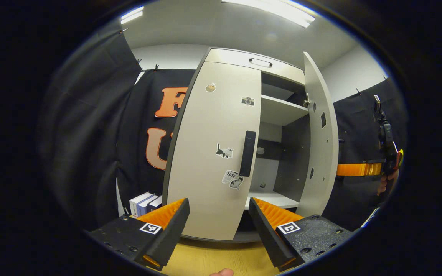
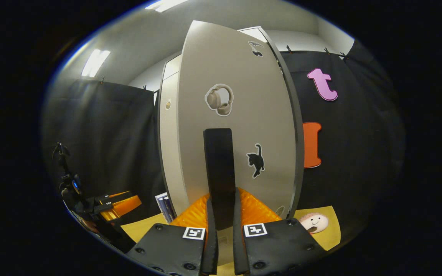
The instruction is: Open the right door of the double-door shoe cabinet with the right hand, and open the left door with the left hand.
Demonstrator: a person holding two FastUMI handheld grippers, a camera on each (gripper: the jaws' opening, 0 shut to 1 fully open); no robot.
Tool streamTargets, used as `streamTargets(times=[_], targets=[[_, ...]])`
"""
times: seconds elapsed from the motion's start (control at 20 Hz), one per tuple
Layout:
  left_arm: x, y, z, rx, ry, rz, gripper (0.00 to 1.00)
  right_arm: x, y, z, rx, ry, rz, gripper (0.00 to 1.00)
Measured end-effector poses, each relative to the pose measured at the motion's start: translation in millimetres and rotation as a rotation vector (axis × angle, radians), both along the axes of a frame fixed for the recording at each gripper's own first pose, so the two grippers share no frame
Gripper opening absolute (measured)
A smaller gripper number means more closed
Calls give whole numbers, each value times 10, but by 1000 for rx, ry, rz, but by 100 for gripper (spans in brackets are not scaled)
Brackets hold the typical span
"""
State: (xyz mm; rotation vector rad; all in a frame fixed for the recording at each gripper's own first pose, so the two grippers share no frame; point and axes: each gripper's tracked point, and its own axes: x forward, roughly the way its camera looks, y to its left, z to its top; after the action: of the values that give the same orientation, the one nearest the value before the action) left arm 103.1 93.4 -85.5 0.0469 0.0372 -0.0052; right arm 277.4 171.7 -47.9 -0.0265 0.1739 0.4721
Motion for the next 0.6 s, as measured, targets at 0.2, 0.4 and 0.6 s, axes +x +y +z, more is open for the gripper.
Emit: streamTargets(times=[0.2,0.4,0.6], targets=[[-26,-23,-8,-5,-4,1,94,1,-73,13,4,-12,-24,23],[-38,-28,-14,-10,-5,1,94,0,-136,36,22,-26,-56,23],[-55,-56,8,-5,-11,-2,94,32,-225,51,1,-44,-91,23]])
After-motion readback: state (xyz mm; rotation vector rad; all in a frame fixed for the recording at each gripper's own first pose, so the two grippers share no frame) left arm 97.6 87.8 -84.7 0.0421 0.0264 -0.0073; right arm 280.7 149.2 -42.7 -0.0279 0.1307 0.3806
